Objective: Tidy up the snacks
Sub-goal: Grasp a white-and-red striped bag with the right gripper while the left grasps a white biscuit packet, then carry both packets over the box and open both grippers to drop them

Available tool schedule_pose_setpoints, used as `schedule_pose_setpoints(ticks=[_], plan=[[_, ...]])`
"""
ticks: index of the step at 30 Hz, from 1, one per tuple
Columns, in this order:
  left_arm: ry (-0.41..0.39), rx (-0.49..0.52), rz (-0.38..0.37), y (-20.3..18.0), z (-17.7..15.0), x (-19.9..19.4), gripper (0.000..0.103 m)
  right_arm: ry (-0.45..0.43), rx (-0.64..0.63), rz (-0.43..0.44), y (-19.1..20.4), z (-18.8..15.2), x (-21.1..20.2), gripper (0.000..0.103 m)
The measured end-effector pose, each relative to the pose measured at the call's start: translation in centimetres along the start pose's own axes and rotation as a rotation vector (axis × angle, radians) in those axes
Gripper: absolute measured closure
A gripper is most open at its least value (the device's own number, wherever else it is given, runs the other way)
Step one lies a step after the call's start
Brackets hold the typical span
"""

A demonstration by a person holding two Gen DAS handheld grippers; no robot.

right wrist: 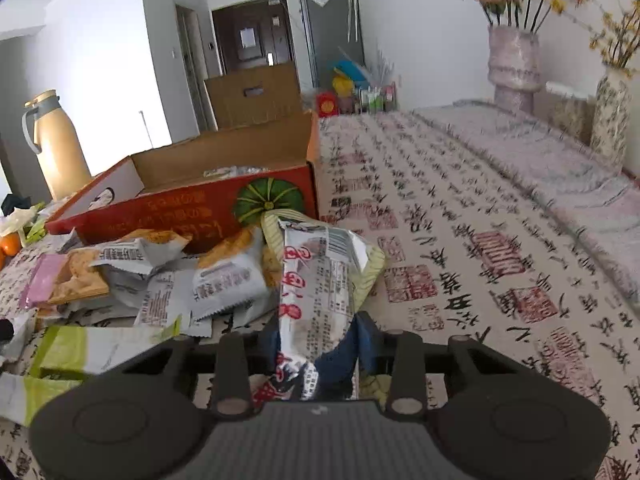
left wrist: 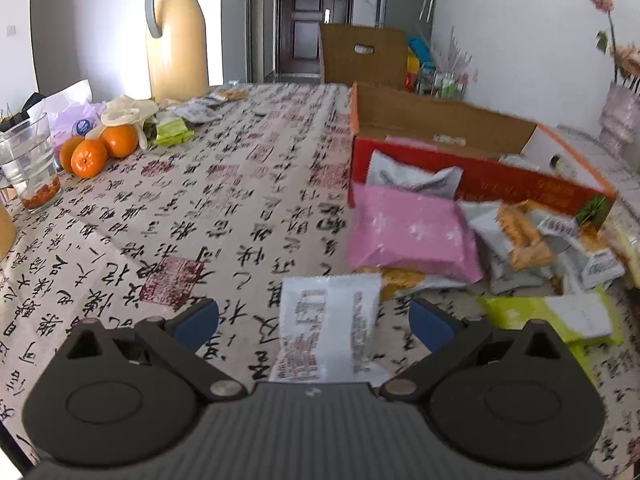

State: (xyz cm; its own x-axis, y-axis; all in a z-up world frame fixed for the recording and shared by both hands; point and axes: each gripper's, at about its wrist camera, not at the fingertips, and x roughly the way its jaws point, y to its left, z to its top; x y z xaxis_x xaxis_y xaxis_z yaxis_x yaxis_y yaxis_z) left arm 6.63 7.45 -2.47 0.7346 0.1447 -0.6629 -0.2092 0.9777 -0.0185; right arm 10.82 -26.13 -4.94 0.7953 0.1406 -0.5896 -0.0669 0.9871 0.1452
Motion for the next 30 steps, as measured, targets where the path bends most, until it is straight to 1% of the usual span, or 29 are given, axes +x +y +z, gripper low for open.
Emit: schedule_pose_setpoints(ticks=[3, 7, 9, 11, 13, 14, 15, 16, 22, 30], plan=[[0.019, 0.013, 0.013, 0.3, -0.1, 0.7, 0.000, -0.032, 0.007, -0.011, -0.1, -0.4, -0.5, 0.068], [0.063, -0.020, -0.021, 0.8, -0.2, 1.6, 0.000, -0.060, -0.002, -0.017, -0.1, -0.8, -1.0, 0.068], [0.060, -0.024, -0.013, 0.7, -0.3, 1.8, 0.001, -0.069, 0.007, -0.020, -0.1, -0.9, -1.2, 0.068], [0.045, -0.015, -0.007, 0.6, -0.5, 1.7, 0.009, -0.074, 0.011, -0.020, -0.1, -0.9, -1.3, 0.068], [0.029, -0.005, -0.007, 0.4, -0.5, 1.4, 0.030, -0.076, 0.012, -0.019, 0.0, -1.1, -1.4, 0.068], [0.023, -0.006, -0.014, 0.4, -0.5, 1.2, 0.036, -0.076, 0.013, -0.017, 0.0, -1.1, -1.4, 0.068], [0.017, -0.008, -0.019, 0.4, -0.5, 1.0, 0.049, -0.076, 0.014, -0.016, 0.0, -1.2, -1.5, 0.068], [0.016, -0.010, -0.021, 0.5, -0.5, 0.8, 0.052, -0.077, 0.014, -0.015, 0.1, -1.3, -1.5, 0.068], [-0.002, -0.009, -0.024, 0.4, -0.9, 0.0, 0.056, -0.082, 0.012, -0.005, 0.4, -1.3, -1.9, 0.068], [-0.066, -0.002, -0.025, 0.2, -0.3, -2.2, 0.056, -0.111, 0.003, 0.009, 0.7, -0.9, -2.5, 0.068]])
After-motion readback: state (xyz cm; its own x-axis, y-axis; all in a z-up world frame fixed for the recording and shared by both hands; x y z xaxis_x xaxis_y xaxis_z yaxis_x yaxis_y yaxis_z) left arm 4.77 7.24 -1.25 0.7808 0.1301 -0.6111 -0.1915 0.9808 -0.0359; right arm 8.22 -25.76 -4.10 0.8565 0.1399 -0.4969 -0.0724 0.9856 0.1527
